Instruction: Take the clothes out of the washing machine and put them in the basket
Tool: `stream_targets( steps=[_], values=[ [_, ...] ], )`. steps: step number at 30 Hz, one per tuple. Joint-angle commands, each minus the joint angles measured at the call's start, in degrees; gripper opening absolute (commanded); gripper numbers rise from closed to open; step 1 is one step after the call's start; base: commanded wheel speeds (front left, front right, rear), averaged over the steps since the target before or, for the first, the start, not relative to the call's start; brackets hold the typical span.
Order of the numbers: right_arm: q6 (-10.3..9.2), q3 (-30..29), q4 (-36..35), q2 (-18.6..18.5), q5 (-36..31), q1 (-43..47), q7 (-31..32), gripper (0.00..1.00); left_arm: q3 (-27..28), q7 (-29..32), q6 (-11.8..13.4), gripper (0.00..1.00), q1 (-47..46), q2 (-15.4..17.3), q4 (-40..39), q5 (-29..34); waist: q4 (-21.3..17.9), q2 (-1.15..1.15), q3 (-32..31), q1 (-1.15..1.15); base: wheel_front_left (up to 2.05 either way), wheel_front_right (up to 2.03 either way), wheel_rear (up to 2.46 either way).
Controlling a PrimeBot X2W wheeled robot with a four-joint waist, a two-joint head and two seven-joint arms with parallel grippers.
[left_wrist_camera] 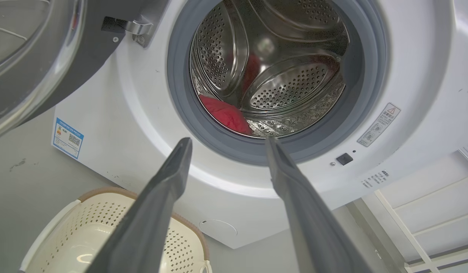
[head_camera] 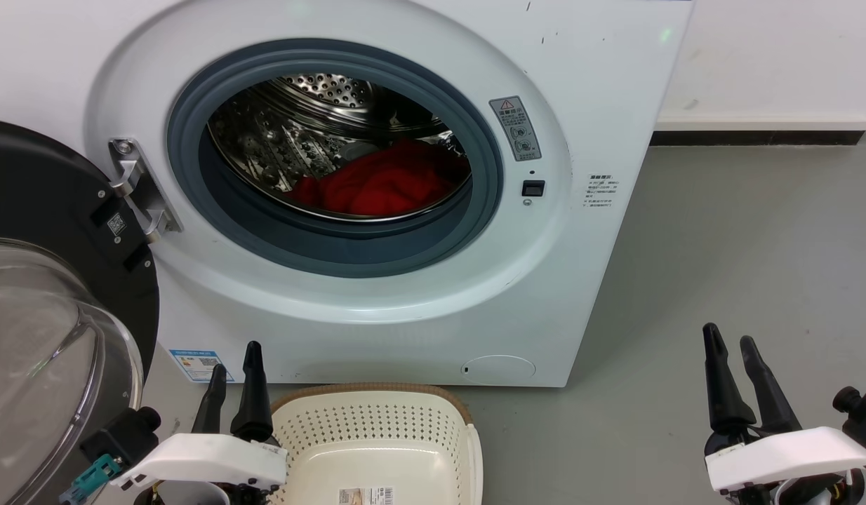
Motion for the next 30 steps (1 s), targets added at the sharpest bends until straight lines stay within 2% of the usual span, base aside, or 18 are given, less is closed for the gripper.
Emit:
stream_targets(
  steps=[1, 30],
  values=[
    [-0.01, 0.2, -1.2, -0.3, -2.0, -0.1, -0.6, 1.0, -0.2, -0.5, 0.2, 1.0, 0.0, 0.2, -1.0, 1.8, 0.0, 0.0, 0.0, 0.0, 0.0, 0.0, 0.0],
    [0.0, 0.7, -4.6, -0.3, -22.5, 2.5, -5.0, 1.0, -1.6, -4.9, 2.6, 1.0, 2.4, 0.2, -2.6, 19.4, 0.1, 0.0, -0.3, 0.0, 0.0, 0.0, 0.0]
  ],
)
